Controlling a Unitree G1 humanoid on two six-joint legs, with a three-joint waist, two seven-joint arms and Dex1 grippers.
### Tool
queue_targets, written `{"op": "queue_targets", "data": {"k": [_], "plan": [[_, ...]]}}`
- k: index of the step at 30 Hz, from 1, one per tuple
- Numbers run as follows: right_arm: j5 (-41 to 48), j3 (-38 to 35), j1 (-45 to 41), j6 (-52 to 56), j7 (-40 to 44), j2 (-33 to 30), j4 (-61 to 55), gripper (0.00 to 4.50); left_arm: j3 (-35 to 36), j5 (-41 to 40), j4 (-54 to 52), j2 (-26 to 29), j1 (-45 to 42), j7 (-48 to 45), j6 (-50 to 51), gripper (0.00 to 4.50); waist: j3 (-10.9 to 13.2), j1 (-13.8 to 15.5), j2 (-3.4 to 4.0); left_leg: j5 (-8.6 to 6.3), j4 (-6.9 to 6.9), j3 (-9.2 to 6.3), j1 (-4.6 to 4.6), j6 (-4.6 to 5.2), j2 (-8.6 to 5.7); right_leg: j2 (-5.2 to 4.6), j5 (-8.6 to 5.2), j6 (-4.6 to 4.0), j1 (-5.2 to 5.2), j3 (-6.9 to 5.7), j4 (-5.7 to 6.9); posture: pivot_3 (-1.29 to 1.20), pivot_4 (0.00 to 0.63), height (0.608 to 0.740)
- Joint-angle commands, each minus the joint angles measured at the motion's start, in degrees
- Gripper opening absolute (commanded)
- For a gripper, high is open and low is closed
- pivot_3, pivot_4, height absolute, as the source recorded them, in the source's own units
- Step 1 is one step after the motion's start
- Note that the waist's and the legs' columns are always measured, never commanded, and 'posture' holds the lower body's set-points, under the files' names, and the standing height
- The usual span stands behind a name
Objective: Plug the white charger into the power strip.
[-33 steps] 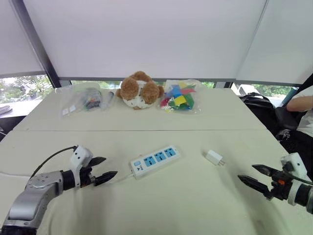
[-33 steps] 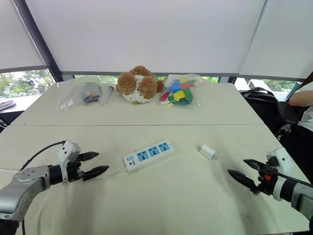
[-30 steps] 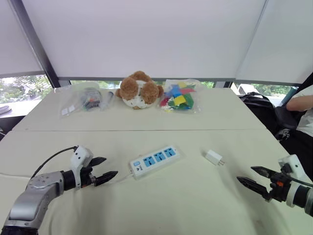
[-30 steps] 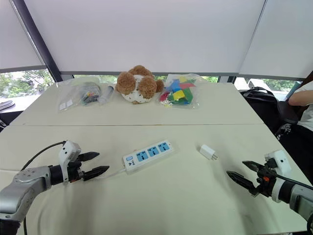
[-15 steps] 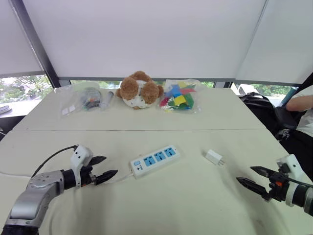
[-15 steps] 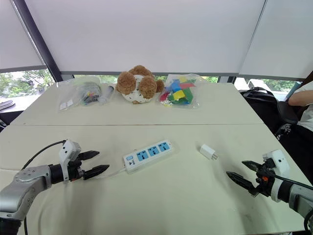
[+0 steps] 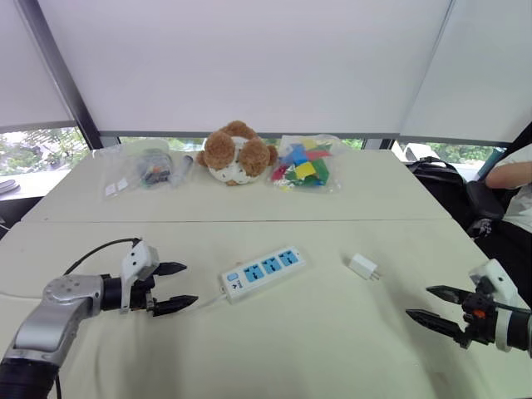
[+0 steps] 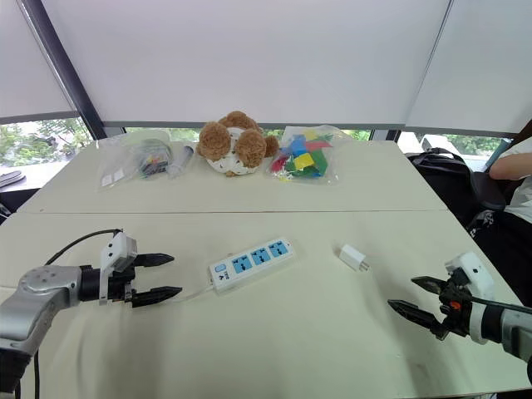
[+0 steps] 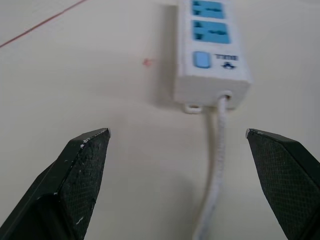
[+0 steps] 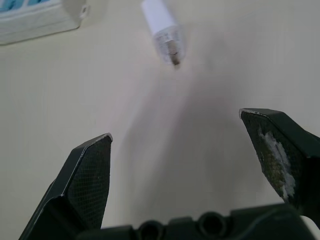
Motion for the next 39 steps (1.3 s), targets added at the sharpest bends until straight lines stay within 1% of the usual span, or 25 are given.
{"op": "queue_targets", "data": {"k": [1,4,7,9,16,21,26,28,29,30,31,33,35,36,38,39], "plan": [[6.4,-2.0,-2.3,6.6,1.4,-3.2,-7.2,4.47,-2.2,0.5,1.2,-0.7,-1.1,-3.7,-3.5,4.5,0.0,-0.1,0.0,0.0,0.0,0.0,0.0,0.0,0.01,0.01,0.0,0.0,0.0,0.0,0.0,0.0,0.15,0.739],[12.8,-0.7,-6.1,13.4,-1.0,-3.8,-13.3,4.47,-4.9,2.4,5.6,-4.8,-3.3,-3.8,-7.7,4.5,0.0,0.0,0.0,0.0,0.01,-0.04,-0.01,0.0,0.01,0.01,0.01,0.02,0.01,-0.03,0.01,0.0,0.15,0.739],[15.7,1.0,-9.7,16.2,-4.7,-1.4,-15.5,4.47,-6.6,4.4,12.2,-8.3,-6.9,-4.2,-11.7,4.5,0.0,0.5,-0.05,0.0,0.2,-0.15,-0.13,0.0,0.01,0.02,0.01,0.02,-0.02,-0.12,0.06,0.0,0.15,0.739],[16.3,2.0,-10.6,17.1,-5.9,-0.7,-16.4,4.47,-7.3,4.7,14.3,-10.2,-8.4,-4.6,-12.9,4.5,0.0,1.0,-0.06,-0.11,0.59,-0.27,-0.36,0.19,0.04,0.05,0.01,0.02,-0.05,-0.26,0.1,0.0,0.15,0.739],[17.9,3.6,-11.9,18.7,-9.2,0.4,-18.5,4.47,-7.9,7.5,21.4,-16.3,-11.9,-1.8,-20.6,4.5,0.0,1.8,-0.06,-0.17,0.79,-0.24,-0.43,0.29,0.0,-0.01,0.03,0.05,0.0,-0.24,0.1,0.0,0.15,0.739],[17.9,3.7,-11.7,18.5,-9.8,0.1,-18.8,4.47,-8.8,8.3,21.4,-19.4,-11.5,-1.0,-22.9,4.5,0.0,1.7,-0.07,-0.17,0.79,-0.25,-0.42,0.29,0.01,0.01,0.07,0.12,0.01,-0.24,0.12,0.0,0.15,0.739],[17.4,4.4,-12.0,17.9,-10.2,0.2,-18.5,4.47,-9.0,10.1,24.3,-22.7,-12.1,2.0,-25.6,4.5,0.0,1.7,-0.05,-0.17,0.8,-0.25,-0.4,0.3,0.01,0.01,0.1,0.18,0.03,-0.24,0.13,0.0,0.15,0.739],[16.9,4.7,-12.3,17.6,-10.3,0.0,-18.4,4.5,-8.8,10.3,25.9,-24.1,-12.7,3.0,-26.8,3.94,-0.1,1.9,-0.04,-0.17,0.81,-0.26,-0.38,0.3,0.01,0.01,0.11,0.19,0.07,-0.24,0.13,0.0,0.15,0.739],[16.6,4.6,-12.3,17.5,-10.6,0.0,-18.4,4.5,-8.8,10.5,26.5,-24.4,-12.9,3.2,-27.3,3.58,-0.1,2.1,-0.04,-0.17,0.83,-0.26,-0.37,0.3,0.0,0.0,0.11,0.19,0.09,-0.24,0.13,0.0,0.15,0.739],[16.4,4.6,-12.4,17.5,-10.9,-0.1,-18.3,4.5,-8.7,10.7,26.9,-24.6,-13.0,3.4,-27.8,3.13,-0.1,2.3,-0.03,-0.17,0.85,-0.26,-0.36,0.3,-0.01,0.0,0.11,0.2,0.11,-0.24,0.13,0.0,0.15,0.739],[16.1,4.5,-12.5,17.7,-11.5,-0.3,-18.2,4.5,-8.7,10.8,27.1,-24.7,-13.0,3.5,-27.9,2.97,-0.1,2.5,-0.01,-0.17,0.87,-0.26,-0.36,0.3,-0.01,0.0,0.12,0.2,0.11,-0.24,0.12,0.0,0.15,0.739],[15.1,4.7,-13.4,18.4,-13.1,-0.8,-17.5,4.5,-8.9,11.2,27.1,-24.8,-13.1,3.7,-28.2,2.98,-0.1,2.8,0.0,-0.17,0.89,-0.26,-0.35,0.3,-0.01,0.0,0.12,0.2,0.12,-0.24,0.12,0.0,0.15,0.739],[15.8,5.1,-16.3,21.4,-14.5,-2.4,-15.8,4.5,-9.8,11.5,26.6,-24.5,-13.2,2.9,-27.4,2.98,-0.1,2.8,0.07,-0.17,0.89,-0.25,-0.34,0.3,-0.01,0.0,0.12,0.2,0.12,-0.23,0.13,0.0,0.15,0.739],[16.2,6.9,-20.1,24.5,-13.8,-5.5,-13.5,4.5,-10.6,11.9,26.0,-23.8,-13.2,1.6,-27.2,2.98,-0.1,2.8,0.08,-0.17,0.89,-0.25,-0.34,0.3,-0.01,0.0,0.12,0.2,0.12,-0.22,0.13,0.0,0.15,0.739],[16.4,9.6,-25.3,28.1,-12.3,-9.7,-10.2,4.5,-11.6,12.4,25.3,-23.1,-13.2,-0.2,-27.0,2.98,-0.1,2.7,0.18,-0.17,0.9,-0.21,-0.34,0.3,-0.01,-0.01,0.12,0.17,0.09,-0.19,0.14,0.0,0.15,0.739],[13.3,13.6,-29.2,27.6,-10.6,-12.6,-7.2,4.5,-12.5,12.9,24.9,-22.3,-13.3,-1.7,-27.0,2.98,-0.1,2.7,0.18,-0.17,0.89,-0.19,-0.33,0.3,-0.01,-0.02,0.12,0.16,0.07,-0.17,0.14,0.0,0.15,0.739]]}}
